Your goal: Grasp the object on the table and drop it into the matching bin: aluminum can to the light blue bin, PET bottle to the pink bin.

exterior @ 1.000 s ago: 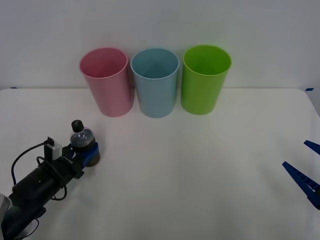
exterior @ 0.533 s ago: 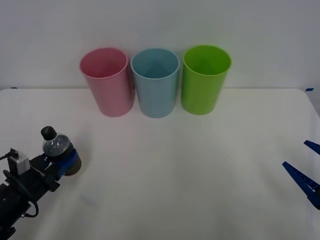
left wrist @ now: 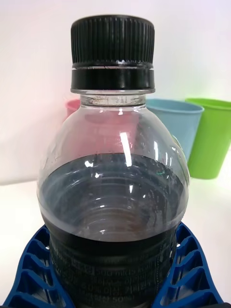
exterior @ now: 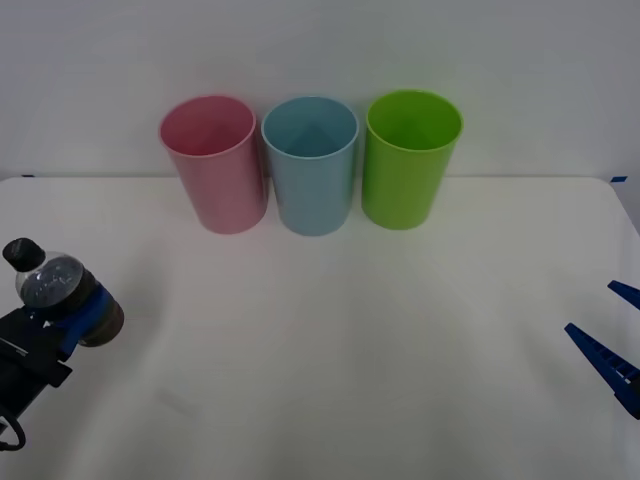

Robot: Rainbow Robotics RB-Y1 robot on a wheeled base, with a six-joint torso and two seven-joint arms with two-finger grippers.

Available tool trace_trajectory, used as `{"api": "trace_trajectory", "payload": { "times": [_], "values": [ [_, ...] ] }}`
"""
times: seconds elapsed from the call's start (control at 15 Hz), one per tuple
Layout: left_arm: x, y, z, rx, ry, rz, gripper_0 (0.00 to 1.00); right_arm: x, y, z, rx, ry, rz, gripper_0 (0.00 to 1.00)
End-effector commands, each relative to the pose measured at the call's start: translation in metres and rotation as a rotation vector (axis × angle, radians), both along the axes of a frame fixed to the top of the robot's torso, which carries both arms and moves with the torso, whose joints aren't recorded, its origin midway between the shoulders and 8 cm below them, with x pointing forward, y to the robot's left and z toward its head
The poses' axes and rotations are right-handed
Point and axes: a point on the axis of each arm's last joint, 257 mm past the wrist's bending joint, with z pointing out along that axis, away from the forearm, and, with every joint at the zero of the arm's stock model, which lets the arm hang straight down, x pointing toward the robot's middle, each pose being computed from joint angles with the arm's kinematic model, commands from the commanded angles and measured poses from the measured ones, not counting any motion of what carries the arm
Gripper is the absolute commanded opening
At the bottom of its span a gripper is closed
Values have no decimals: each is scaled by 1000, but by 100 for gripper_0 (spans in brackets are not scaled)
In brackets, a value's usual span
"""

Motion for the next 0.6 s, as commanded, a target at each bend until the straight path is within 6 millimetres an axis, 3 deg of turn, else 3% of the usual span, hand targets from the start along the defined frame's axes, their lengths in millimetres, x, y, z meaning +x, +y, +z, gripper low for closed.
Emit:
{"api": "trace_trajectory", "payload": {
  "times": [0.07, 0.4, 0.6],
  "values": [
    [6, 4, 29, -30, -30, 16, 0, 0, 0, 0, 0, 0, 0, 100],
    [22, -6, 90, -136, -63, -42, 0, 0, 0, 0, 0, 0, 0, 100],
    [51, -10, 120, -157, -97, -31, 0, 0, 0, 0, 0, 0, 0, 100]
  ]
}}
